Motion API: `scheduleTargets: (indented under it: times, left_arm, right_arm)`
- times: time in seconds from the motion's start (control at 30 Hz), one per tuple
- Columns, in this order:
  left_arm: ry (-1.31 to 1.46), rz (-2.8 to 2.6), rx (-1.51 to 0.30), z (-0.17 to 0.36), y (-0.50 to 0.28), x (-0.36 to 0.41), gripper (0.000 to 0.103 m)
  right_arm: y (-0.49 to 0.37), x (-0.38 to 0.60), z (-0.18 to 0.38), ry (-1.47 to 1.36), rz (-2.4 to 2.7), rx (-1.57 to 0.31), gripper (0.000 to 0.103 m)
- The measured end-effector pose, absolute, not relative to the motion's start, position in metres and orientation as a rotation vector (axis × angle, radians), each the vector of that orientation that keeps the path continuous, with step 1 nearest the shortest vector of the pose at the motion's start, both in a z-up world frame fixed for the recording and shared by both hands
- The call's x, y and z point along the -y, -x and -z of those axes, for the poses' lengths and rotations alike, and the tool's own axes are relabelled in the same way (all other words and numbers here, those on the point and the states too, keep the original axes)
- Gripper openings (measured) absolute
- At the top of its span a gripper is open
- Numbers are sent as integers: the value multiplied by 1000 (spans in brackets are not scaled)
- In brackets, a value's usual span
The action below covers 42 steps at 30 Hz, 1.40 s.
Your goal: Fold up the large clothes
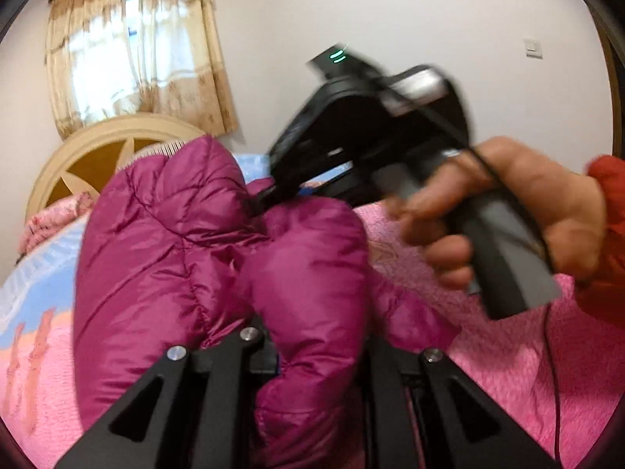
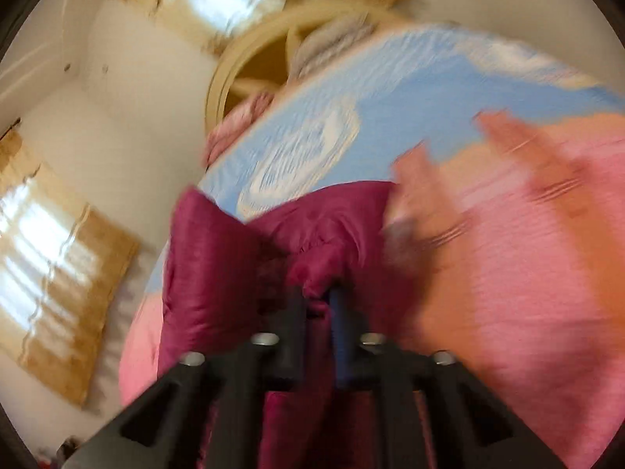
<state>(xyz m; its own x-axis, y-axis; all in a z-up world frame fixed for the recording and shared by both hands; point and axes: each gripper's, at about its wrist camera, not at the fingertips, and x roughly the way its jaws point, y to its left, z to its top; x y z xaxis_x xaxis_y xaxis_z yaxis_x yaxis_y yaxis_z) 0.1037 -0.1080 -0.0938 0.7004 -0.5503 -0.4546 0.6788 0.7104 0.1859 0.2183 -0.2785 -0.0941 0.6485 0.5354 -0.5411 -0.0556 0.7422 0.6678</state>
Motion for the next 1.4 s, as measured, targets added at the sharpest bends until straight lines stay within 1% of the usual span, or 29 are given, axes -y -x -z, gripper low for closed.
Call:
scheduleTargets:
  times: [0.07, 0.17, 0.2, 0.27, 0.37, 0.43, 0.47, 0.53, 0.6, 0.67, 0.73, 0.77, 0.8, 0.83, 0.87, 0.93, 1.0, 1.03, 1.07, 1.1, 1.17, 1.2, 1.33, 1.4]
  left_arm:
    - [-388, 706, -362, 94, -96, 105, 14]
    - [-398, 725, -386, 98, -99, 112, 14]
    - [-410, 741, -402, 98, -102, 118, 14]
    - [-452, 794, -431, 98, -111, 136, 15]
    - [-551, 841, -480, 108, -114, 168, 22]
    - [-616, 858, -506, 115, -115, 184, 26]
    - [-635, 858, -510, 116, -117, 187, 26]
    - [-621, 865, -517, 115, -118, 185, 26]
    - [-585, 879, -534, 112, -124, 181, 26]
    - [-556, 890, -548, 109, -128, 176, 26]
    - [-557, 889, -548, 108, -130, 176, 26]
    - [-562, 886, -545, 109, -131, 177, 26]
    - [-568, 882, -541, 110, -130, 178, 26]
    - [-571, 880, -539, 111, -128, 179, 26]
    - [-573, 878, -536, 111, -126, 179, 26]
    - [-577, 874, -534, 113, -131, 181, 26]
    - [-585, 869, -529, 117, -121, 181, 26]
    - [-587, 867, -526, 117, -118, 181, 26]
    - [-587, 867, -525, 117, -118, 181, 26]
    - [-583, 865, -525, 119, -110, 180, 26]
    - [-572, 869, -529, 118, -109, 180, 26]
    - [-571, 871, -529, 119, -105, 179, 26]
    - [-577, 902, -544, 120, -105, 183, 26]
    - [-581, 918, -548, 121, -103, 184, 26]
  right_arm:
    - [-224, 264, 98, -735, -503, -786, 6]
    - [-236, 264, 131, -912, -557, -820, 5]
    - [-239, 272, 147, -955, -532, -837, 1]
    - [-239, 286, 165, -1010, -533, -840, 0]
    - [-235, 307, 169, -955, -487, -842, 0]
    - [-230, 322, 176, -980, -487, -861, 0]
    - [-227, 328, 175, -981, -480, -865, 0]
    - [-218, 332, 163, -931, -463, -882, 4]
    - [-208, 341, 144, -859, -413, -900, 5]
    - [-200, 352, 123, -797, -332, -873, 7]
    - [-189, 363, 99, -765, -269, -797, 15]
    - [-184, 367, 89, -779, -269, -753, 35]
    - [-181, 368, 79, -795, -288, -712, 67]
    - [-178, 365, 70, -794, -315, -675, 79]
    - [-181, 360, 64, -776, -336, -661, 85]
    - [-189, 340, 56, -700, -393, -686, 85]
    - [-197, 305, 55, -566, -397, -737, 82]
    - [-205, 296, 58, -517, -379, -760, 76]
    - [-213, 286, 61, -460, -358, -793, 33]
    - [-219, 279, 66, -443, -371, -831, 11]
    - [-215, 279, 67, -438, -385, -821, 6]
    - [-210, 282, 64, -431, -383, -802, 6]
    - [-199, 308, 77, -452, -331, -781, 5]
    - [-199, 319, 95, -476, -288, -806, 5]
